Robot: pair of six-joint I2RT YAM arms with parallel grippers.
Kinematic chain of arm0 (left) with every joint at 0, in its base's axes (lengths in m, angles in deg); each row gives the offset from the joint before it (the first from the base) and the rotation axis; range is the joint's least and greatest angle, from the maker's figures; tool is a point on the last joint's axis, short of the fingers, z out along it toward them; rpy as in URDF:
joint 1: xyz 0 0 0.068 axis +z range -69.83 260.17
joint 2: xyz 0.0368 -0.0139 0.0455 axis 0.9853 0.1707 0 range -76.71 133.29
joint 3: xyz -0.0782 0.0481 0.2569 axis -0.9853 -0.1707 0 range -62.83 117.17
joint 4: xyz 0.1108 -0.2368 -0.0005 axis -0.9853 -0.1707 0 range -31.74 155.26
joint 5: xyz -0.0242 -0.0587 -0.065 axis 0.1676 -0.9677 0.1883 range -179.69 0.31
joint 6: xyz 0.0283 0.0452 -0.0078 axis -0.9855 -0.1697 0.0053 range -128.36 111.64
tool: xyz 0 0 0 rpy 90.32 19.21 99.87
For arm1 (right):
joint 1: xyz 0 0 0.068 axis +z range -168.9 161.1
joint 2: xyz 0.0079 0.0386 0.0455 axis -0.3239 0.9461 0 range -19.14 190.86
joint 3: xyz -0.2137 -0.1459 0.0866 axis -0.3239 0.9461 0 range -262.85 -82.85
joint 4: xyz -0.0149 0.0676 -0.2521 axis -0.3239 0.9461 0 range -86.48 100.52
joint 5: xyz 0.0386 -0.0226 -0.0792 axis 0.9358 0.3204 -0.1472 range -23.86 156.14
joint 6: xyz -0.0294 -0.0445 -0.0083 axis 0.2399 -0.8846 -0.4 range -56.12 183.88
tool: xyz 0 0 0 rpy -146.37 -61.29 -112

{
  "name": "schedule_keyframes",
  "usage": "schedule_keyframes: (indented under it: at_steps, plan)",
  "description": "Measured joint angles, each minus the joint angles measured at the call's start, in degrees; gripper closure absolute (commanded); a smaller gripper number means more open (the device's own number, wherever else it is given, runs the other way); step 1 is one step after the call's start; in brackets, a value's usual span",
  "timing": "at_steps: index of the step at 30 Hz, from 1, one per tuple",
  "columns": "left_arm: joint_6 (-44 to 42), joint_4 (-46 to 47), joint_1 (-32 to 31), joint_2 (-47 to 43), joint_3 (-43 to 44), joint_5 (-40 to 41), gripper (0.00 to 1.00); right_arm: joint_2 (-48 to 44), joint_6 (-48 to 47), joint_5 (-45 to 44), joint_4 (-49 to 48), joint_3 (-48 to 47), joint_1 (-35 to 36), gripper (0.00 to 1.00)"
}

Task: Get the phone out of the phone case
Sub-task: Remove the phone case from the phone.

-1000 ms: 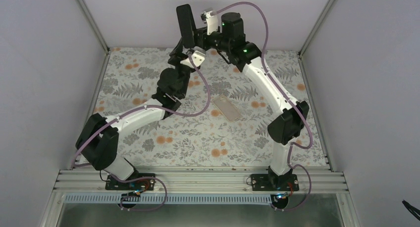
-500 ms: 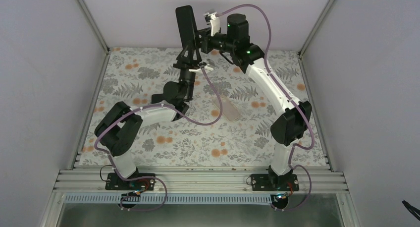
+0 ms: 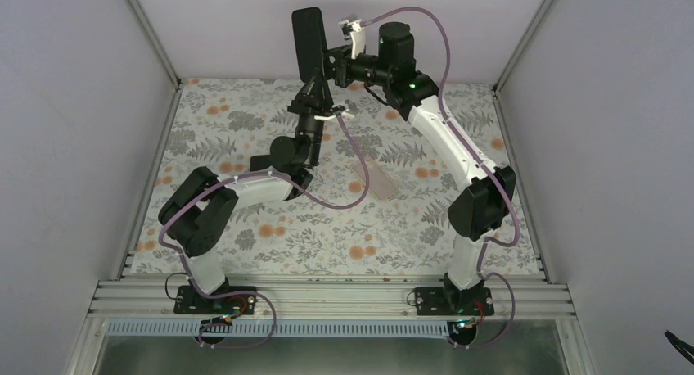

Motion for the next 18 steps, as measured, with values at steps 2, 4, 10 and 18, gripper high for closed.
schedule_keyframes:
  at_steps: [2,4,10,18]
  plan:
    - [0.04,0.07,0.00,0.00,0.00,0.02,0.95,-0.02,0.31,0.04,-0.07,0.02,-0.02,0.97]
    - [0.09,0.00,0.00,0.00,0.00,0.02,0.98,-0.04,0.44,-0.07,-0.11,0.09,-0.11,0.97]
    - [2.16,-0.85,-0.07,-0.15,-0.07,-0.02,0.98,0.33,-0.20,-2.05,2.14,-0.85,-0.37,0.97]
    - [10.71,-16.52,-0.17,-10.88,-6.69,-1.14,0.98,0.48,-2.60,-1.86,5.84,0.70,-0.15,0.97]
